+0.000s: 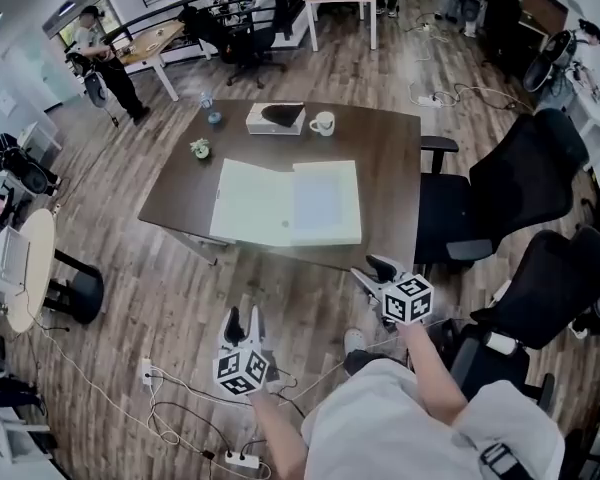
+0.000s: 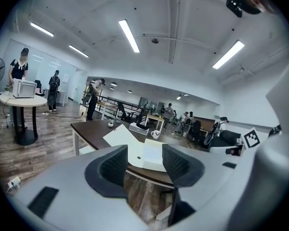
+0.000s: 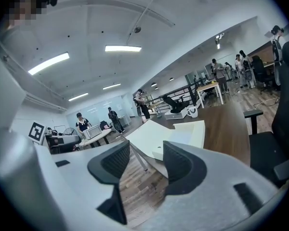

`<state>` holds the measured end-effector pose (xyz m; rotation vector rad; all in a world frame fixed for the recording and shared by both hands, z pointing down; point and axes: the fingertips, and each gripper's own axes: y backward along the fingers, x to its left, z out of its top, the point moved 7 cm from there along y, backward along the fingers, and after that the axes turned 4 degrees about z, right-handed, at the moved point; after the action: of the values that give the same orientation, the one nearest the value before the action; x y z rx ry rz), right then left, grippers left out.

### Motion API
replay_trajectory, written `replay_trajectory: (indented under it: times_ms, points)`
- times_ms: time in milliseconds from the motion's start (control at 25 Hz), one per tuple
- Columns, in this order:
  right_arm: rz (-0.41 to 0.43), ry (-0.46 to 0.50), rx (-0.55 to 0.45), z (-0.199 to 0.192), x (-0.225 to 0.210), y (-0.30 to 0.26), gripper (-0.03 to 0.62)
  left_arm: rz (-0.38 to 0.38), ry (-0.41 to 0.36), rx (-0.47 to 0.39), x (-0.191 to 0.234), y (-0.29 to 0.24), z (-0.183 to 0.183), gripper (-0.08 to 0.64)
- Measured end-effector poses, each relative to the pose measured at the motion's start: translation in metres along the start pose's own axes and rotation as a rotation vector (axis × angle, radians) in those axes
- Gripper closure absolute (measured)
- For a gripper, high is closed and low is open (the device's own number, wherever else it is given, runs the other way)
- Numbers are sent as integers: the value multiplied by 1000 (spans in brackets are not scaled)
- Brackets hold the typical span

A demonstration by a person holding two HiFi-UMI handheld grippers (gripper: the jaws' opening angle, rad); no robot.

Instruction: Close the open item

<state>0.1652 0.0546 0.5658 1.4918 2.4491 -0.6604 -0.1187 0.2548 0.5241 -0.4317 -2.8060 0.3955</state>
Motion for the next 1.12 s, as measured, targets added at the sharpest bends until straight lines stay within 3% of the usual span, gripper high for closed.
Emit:
replay_trajectory:
  times_ms: [280,600,840,1120]
  points:
    - [2,-29,3,27,-46,-32,371,8,-20,32,-13,-62,20,362]
    - [-25,-92,30,20,-102,-42,370,16,-52,82,-32,-105,21,362]
    - [-43,-122,46,14,-118,-54,370,31,-52,105,-28,-129,21,362]
    - [-97,-136,26,24,-142,-66,370,-9,-58,104,-29,-172,29,362]
